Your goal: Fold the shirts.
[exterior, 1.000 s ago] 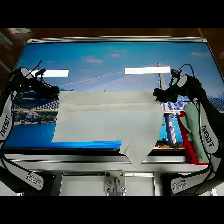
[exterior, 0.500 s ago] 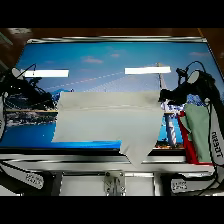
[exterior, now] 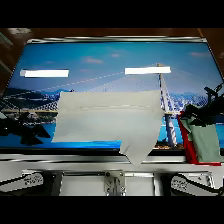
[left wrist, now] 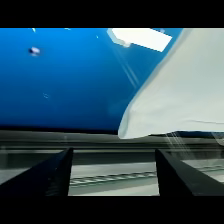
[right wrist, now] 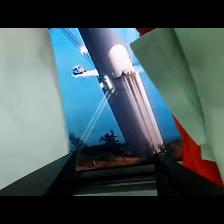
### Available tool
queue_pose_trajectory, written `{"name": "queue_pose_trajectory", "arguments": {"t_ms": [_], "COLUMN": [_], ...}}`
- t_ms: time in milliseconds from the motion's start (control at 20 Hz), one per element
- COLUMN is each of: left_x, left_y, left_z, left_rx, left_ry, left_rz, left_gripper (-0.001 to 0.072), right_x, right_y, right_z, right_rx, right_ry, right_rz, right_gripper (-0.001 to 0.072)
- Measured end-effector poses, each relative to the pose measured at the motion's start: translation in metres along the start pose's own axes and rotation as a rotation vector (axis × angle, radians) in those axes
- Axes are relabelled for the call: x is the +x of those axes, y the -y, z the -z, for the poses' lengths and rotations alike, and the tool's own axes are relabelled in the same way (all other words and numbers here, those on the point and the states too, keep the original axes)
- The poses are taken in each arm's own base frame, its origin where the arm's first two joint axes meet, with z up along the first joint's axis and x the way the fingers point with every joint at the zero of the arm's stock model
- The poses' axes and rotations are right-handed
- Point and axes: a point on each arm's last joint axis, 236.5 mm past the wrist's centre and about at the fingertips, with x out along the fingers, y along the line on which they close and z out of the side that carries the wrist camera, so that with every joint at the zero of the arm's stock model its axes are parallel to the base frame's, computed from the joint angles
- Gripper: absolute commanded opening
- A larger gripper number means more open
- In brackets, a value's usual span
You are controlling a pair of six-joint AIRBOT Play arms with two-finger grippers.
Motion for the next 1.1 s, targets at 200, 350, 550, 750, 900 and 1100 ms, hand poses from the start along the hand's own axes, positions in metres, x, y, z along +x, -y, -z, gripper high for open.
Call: {"name": "queue_pose_trajectory", "arguments": {"t_ms": [200,350,550,750,900,1100], "left_x": [0.025,0.035,0.043,0.041,0.033,0.028], "left_y": [0.011,0.021,0.026,0.029,0.029,0.036], "left_z": [0.001,-0.002,-0.018,-0.023,-0.028,-0.026], "left_rx": [-0.024,-0.020,-0.033,-0.012,0.026,0.042], "left_ry": [0.044,0.063,0.132,0.163,0.204,0.213], "left_rz": [0.053,0.062,0.038,0.024,0.001,0.016], "left_gripper": [0.0594,0.0372,0.0037,0.0036,0.0036,0.0036], "right_x": [0.002,0.003,0.014,0.036,0.058,0.089], "right_y": [-0.003,-0.004,-0.003,-0.019,-0.032,-0.053], "right_z": [0.004,0.005,0.021,0.077,0.118,0.143], "right_rx": [0.019,0.023,0.021,-0.018,0.009,0.073], "right_ry": [0.000,0.002,-0.051,-0.146,-0.147,-0.101], "right_rz": [-0.048,-0.059,-0.066,-0.126,-0.178,-0.280], "right_gripper": [0.0602,0.0602,0.0648,0.0646,0.0643,0.0589]}}
